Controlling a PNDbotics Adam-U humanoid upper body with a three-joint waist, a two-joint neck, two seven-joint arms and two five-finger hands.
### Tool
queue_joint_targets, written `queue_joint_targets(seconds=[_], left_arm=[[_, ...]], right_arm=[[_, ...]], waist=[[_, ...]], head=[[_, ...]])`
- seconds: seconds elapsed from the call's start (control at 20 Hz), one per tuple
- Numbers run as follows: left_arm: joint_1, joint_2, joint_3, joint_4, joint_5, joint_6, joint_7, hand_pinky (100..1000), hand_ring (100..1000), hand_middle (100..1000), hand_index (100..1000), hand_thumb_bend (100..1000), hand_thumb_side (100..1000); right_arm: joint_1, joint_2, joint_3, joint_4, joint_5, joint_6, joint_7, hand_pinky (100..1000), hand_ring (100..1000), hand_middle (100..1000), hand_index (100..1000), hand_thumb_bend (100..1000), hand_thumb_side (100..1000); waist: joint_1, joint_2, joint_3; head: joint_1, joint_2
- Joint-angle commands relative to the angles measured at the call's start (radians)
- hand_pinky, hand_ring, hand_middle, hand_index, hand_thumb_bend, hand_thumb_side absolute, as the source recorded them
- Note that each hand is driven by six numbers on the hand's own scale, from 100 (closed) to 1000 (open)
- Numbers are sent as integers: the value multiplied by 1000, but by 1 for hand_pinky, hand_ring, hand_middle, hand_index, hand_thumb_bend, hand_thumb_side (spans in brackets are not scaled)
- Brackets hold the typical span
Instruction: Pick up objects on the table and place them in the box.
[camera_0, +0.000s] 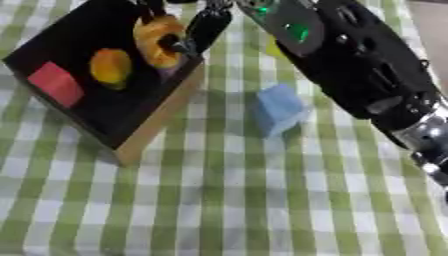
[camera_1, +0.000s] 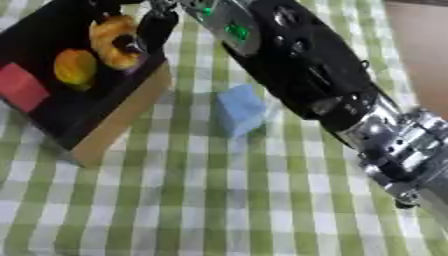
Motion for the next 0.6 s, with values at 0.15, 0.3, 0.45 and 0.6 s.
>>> queue_joint_targets(seconds=[0.15,0.3,0.45,0.6], left_arm=[[-14,17,3,-15,8,-1,-4,792,793,763,815,384,670],[-14,17,2,-15,9,-1,-5,792,794,763,815,385,670],[-12,16,1,-15,10,1,-6,792,794,763,815,383,672],[-10,15,1,-15,11,1,-7,792,794,763,815,383,672]], right_arm=[[-25,16,-13,57,81,-46,-28,816,807,632,829,370,100],[-26,19,-21,67,97,-85,-12,845,858,727,890,390,100],[-27,16,-29,62,102,-99,-9,847,860,736,896,387,100],[-27,15,-30,54,97,-96,-17,846,858,731,895,386,100]], waist=[[7,-21,4],[8,-22,2],[9,-23,0],[11,-24,-1]], head=[[-2,-34],[0,-38],[1,-31],[1,-23]])
